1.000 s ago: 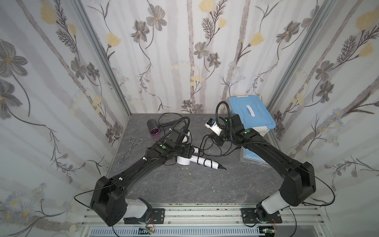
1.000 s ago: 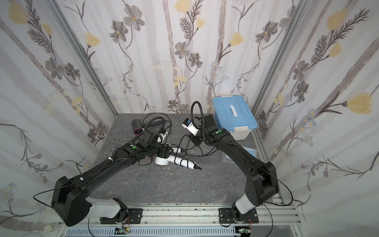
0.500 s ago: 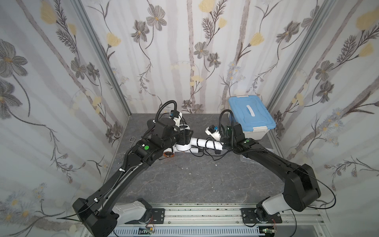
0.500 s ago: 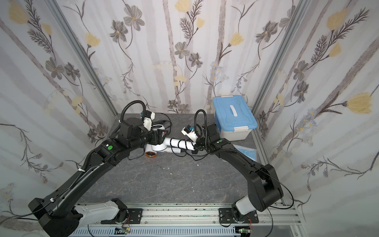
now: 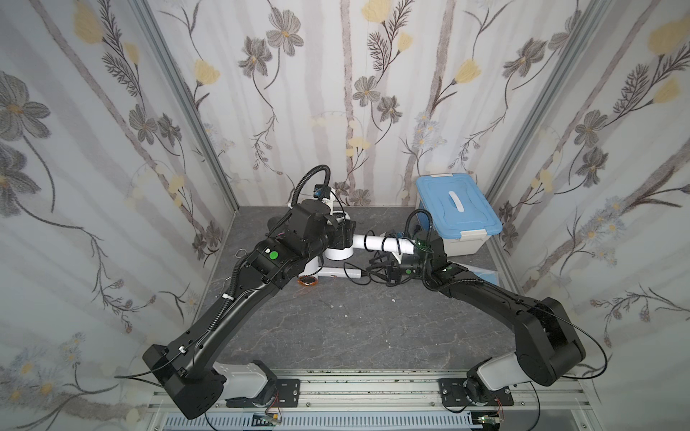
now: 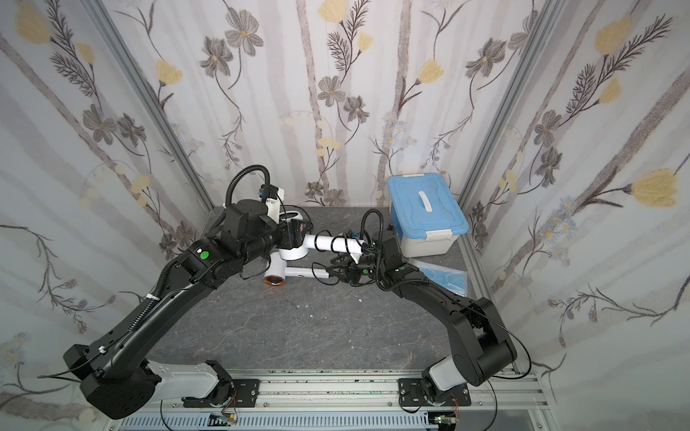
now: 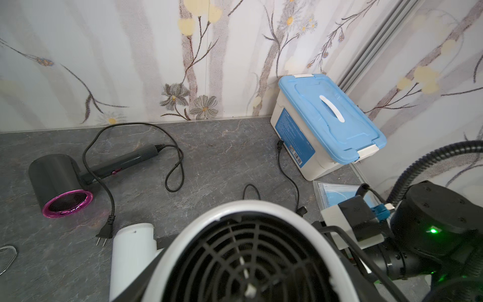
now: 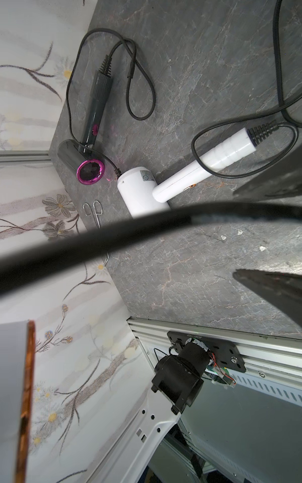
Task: Wrap the cord around the hair dryer
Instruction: Wrap the power cord around the hair dryer.
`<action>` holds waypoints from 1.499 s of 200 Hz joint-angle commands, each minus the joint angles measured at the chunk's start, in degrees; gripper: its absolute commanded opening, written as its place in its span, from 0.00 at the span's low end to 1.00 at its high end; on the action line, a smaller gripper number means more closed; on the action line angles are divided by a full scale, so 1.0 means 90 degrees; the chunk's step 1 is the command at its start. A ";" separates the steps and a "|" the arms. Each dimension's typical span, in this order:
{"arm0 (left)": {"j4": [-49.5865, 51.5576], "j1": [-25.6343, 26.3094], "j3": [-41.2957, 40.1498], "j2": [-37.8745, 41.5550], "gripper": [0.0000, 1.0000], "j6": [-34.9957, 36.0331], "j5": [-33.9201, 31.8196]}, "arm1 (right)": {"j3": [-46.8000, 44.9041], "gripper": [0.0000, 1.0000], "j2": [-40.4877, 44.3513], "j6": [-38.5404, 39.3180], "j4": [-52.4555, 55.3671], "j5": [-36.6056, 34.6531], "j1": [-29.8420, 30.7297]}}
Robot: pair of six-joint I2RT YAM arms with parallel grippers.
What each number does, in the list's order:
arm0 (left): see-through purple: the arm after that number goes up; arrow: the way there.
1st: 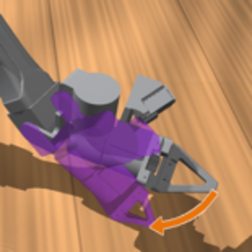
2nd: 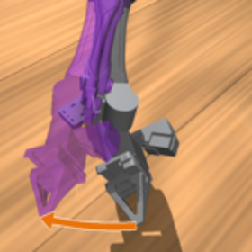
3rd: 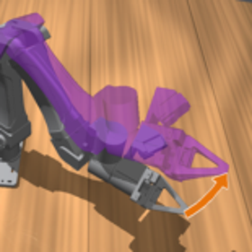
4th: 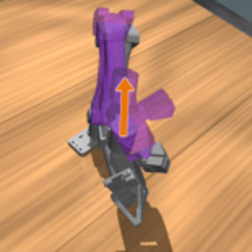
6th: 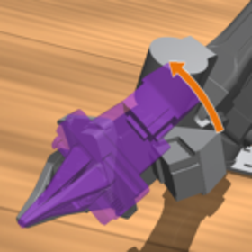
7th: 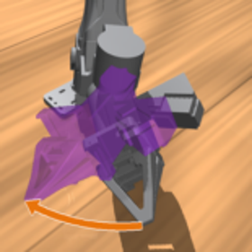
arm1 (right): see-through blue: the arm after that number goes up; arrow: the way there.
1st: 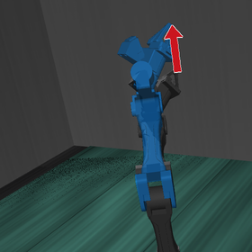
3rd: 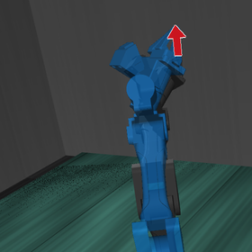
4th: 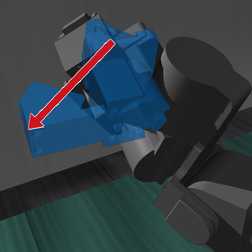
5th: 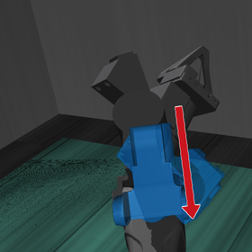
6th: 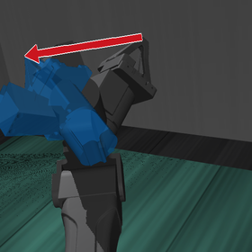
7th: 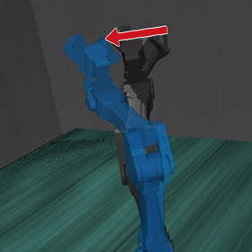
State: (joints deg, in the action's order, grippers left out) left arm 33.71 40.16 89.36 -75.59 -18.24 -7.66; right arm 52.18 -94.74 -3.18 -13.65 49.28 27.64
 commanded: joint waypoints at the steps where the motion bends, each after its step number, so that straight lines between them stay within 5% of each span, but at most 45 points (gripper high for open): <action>1: -0.0250 0.0025 0.0320 -0.0057 0.00 -0.0132 -0.0013 | -0.0017 0.49 -0.0059 -0.0028 -0.0349 -0.0070 -0.0002; 60: 0.0146 0.0025 0.0636 0.0000 0.00 0.0129 -0.0683 | -0.0254 0.55 -0.0028 0.0182 -0.0139 -0.0285 -0.0019; 175: 0.0257 -0.0025 0.0664 0.0104 0.00 0.0147 -0.0828 | -0.0932 0.52 -0.0616 -0.0262 -0.0947 -0.0273 0.0014; 199: 0.0237 -0.0031 0.0613 0.0109 0.00 0.0088 -0.0848 | -0.0878 0.42 -0.0841 -0.0501 -0.1178 -0.0462 0.0124; 225: 0.0190 -0.0046 0.0489 0.0151 0.00 0.0037 -0.1020 | -0.0994 0.19 -0.0978 -0.0795 -0.1444 -0.0738 0.0147; 300: -0.1241 -0.0534 -0.0720 0.0237 0.00 -0.0645 -0.2658 | -0.1150 0.00 -0.0831 -0.1063 -0.0485 -0.2332 0.0917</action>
State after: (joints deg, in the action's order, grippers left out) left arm 33.23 36.21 85.23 -73.63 -20.10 -23.64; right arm 41.30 -102.54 -11.68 -21.21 34.79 33.23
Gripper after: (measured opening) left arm 0.743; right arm 0.067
